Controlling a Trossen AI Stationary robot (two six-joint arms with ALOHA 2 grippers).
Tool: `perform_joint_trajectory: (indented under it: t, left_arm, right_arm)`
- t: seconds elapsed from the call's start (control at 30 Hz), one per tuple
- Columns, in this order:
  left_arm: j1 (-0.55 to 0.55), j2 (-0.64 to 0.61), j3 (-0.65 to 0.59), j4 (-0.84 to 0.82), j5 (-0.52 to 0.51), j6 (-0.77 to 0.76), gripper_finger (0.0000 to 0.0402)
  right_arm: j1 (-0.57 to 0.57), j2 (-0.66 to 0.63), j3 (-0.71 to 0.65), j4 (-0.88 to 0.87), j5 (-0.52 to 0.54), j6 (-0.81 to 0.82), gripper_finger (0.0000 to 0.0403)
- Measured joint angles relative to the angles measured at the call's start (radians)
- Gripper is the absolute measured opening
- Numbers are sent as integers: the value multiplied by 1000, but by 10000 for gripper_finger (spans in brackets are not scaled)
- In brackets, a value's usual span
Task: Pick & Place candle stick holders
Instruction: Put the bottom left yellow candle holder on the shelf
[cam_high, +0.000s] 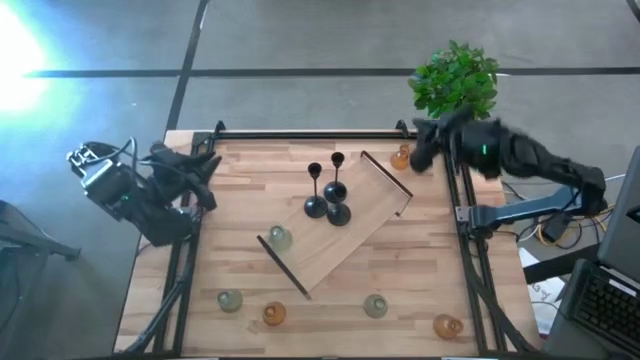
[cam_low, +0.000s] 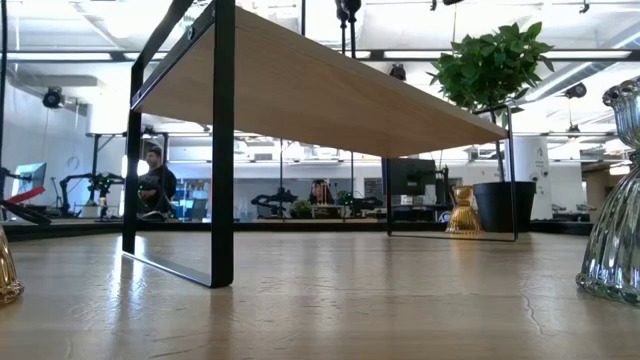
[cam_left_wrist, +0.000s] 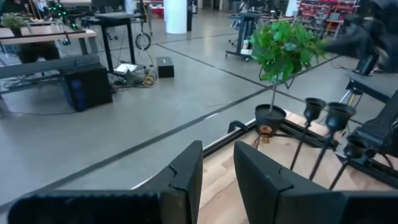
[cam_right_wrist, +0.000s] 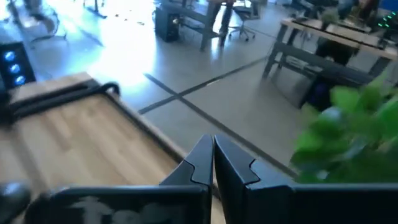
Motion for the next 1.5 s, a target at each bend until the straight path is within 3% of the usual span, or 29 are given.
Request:
perform_joint_trajectory:
  t: [0.13, 0.23, 0.37, 0.5, 0.8, 1.17, 1.33, 1.5]
  left_arm:
    - [0, -54, -36, 0, 1, 22, 96]
    - [0, -84, -62, 0, 1, 55, 96]
    - [0, -110, -92, 0, 1, 85, 97]
    - [0, -125, -111, 0, 3, 120, 96]
    - [0, -136, -121, 0, 2, 118, 96]
    - [0, -142, -121, 0, 7, 141, 96]
    - [0, -145, -121, 0, 76, 130, 95]
    - [0, -145, -121, 1, 115, 117, 94]
  right_arm:
    - [-261, 108, 122, -15, -247, -29, 8]
    - [-434, 183, 189, -129, -439, -28, 8]
    - [-497, 230, 202, -253, -511, -81, 8]
    - [-469, 209, 158, -326, -588, -109, 8]
    - [-435, 55, 29, -467, -601, -1, 8]
    - [-150, -222, -104, -484, -613, 201, 8]
    - [-5, -285, -208, -480, -612, 292, 8]
    - [82, -332, -318, -455, -465, 362, 8]
